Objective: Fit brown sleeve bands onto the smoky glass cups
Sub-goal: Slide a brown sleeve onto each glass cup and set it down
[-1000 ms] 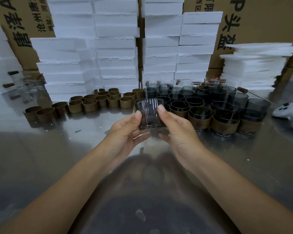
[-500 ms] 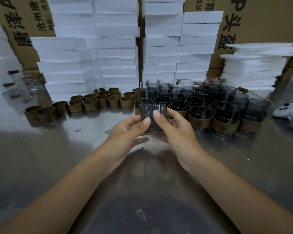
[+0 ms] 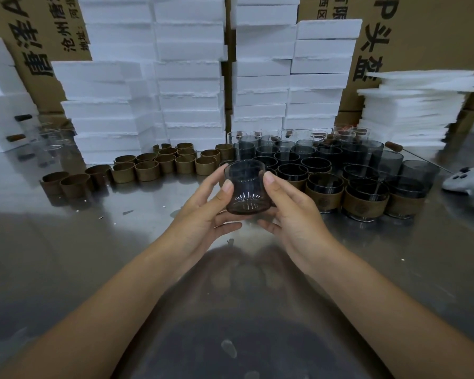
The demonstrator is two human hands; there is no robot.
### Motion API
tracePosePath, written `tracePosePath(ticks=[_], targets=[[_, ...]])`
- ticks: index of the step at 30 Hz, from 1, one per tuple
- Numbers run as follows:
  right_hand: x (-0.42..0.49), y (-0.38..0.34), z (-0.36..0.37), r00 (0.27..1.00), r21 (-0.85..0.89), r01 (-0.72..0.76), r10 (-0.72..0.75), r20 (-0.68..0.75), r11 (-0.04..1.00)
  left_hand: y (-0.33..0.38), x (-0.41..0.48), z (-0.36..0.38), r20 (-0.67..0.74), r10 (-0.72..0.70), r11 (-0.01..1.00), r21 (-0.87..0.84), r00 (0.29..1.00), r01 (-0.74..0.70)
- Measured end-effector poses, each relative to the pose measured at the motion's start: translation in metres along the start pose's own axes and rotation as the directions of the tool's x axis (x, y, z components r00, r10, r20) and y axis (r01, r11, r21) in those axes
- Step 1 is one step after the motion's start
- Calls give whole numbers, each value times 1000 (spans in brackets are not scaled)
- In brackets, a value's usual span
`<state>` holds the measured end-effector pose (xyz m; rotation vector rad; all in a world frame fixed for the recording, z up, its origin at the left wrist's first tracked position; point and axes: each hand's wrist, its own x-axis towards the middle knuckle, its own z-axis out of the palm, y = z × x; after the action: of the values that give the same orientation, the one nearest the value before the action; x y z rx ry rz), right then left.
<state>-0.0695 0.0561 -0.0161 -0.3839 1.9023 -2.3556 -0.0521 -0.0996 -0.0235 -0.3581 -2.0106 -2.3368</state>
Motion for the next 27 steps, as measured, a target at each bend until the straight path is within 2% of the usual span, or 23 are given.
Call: tracePosePath(ticks=[9,13,17,20,27], targets=[[4,3,0,992,-11,-122,121,-40,992,-2,-1,0,-19,92,956,281,996,-83],[4,3,0,988,-20,-152,151,-19,988,-5,1,-2,-86,85,935,352,993,-50],[2,5,1,996,-161,-73,80,34,984,-8,6,-5,-168,38,965,262,985,7],[0,7,2,996,-197,-45,58,64,979,-9,7,-5,-194,7,982,186,981,30],[2,11,1,999,-219,-34,41,24,975,-11,9,-4,-157,6,971,237,988,32]])
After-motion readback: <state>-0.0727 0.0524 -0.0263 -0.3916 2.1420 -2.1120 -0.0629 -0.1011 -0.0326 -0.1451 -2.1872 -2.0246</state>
